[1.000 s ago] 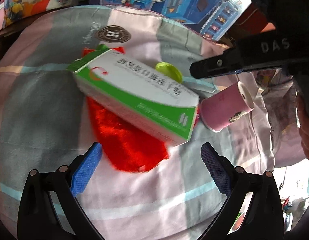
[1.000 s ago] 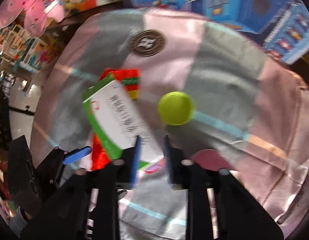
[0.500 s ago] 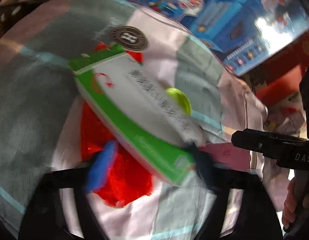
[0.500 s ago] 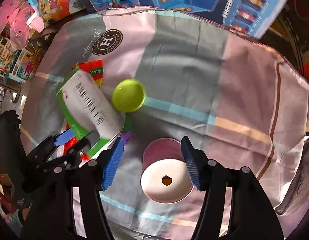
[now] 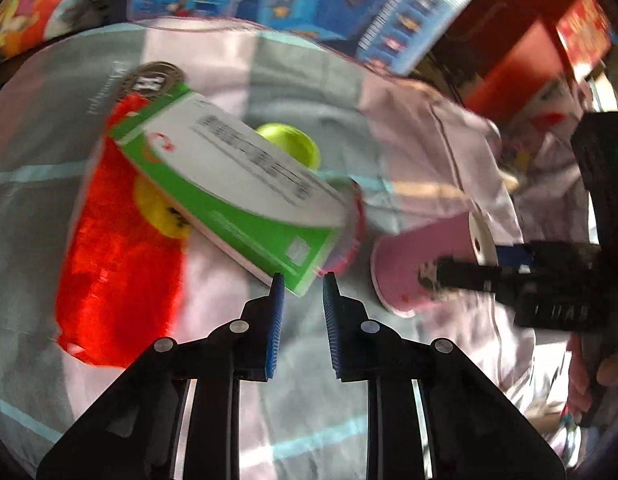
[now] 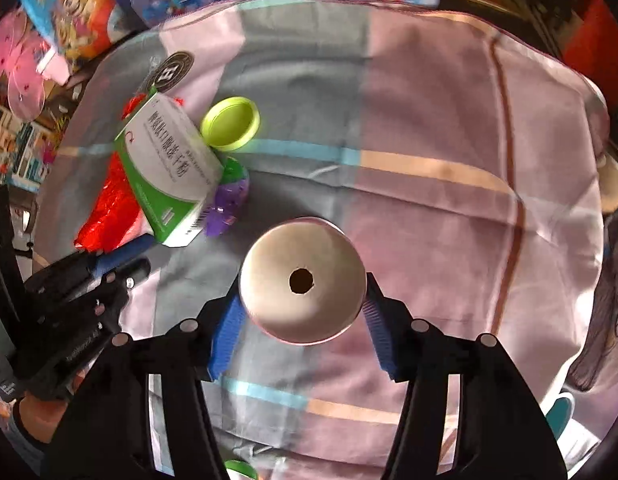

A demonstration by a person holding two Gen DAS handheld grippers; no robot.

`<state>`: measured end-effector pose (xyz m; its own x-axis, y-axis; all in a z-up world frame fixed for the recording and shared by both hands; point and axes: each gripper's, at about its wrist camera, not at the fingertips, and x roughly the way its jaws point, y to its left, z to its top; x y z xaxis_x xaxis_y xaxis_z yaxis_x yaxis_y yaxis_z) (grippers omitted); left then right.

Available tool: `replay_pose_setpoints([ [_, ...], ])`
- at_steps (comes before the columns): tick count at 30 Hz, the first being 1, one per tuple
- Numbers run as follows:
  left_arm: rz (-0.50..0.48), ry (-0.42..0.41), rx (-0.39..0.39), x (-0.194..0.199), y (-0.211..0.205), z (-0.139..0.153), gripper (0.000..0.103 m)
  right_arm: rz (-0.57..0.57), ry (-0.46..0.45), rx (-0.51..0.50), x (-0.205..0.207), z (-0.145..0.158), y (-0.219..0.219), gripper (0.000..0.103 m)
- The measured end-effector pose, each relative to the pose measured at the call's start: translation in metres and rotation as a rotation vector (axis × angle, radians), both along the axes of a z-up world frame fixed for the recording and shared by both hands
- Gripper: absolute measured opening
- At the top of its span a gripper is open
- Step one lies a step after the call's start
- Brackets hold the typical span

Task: Collect trash
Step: 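Grasp the pink cup rim with the right tool while the left tool grasps the medicine box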

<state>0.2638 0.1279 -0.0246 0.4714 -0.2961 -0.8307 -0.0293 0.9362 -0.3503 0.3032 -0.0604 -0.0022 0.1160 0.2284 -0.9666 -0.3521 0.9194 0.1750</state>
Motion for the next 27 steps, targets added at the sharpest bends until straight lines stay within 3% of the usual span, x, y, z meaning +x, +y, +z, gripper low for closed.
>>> replay_pose_setpoints([
  [4,0.014,-0.01,0.023,-0.01,0.001,0.006,0.022,-0.051,-0.032,0.0,-0.002,0.005,-0.023,0.053],
  [5,0.039,-0.005,0.011,-0.012,0.008,0.008,0.032,-0.057,-0.036,0.004,0.0,0.006,-0.026,0.053],
  [6,0.078,-0.005,-0.008,-0.011,0.016,0.01,0.048,-0.063,-0.038,0.006,0.004,0.008,-0.028,0.053],
  [11,0.236,0.041,-0.017,0.015,0.033,0.021,0.072,-0.065,-0.064,0.004,0.027,0.015,-0.028,0.053],
  [20,0.382,0.111,0.023,0.07,0.02,0.026,0.083,-0.018,-0.039,-0.029,0.073,0.011,-0.022,0.053],
  [27,0.448,0.107,0.14,0.091,-0.001,0.019,0.09,-0.025,-0.029,-0.05,0.098,0.0,-0.021,0.054],
])
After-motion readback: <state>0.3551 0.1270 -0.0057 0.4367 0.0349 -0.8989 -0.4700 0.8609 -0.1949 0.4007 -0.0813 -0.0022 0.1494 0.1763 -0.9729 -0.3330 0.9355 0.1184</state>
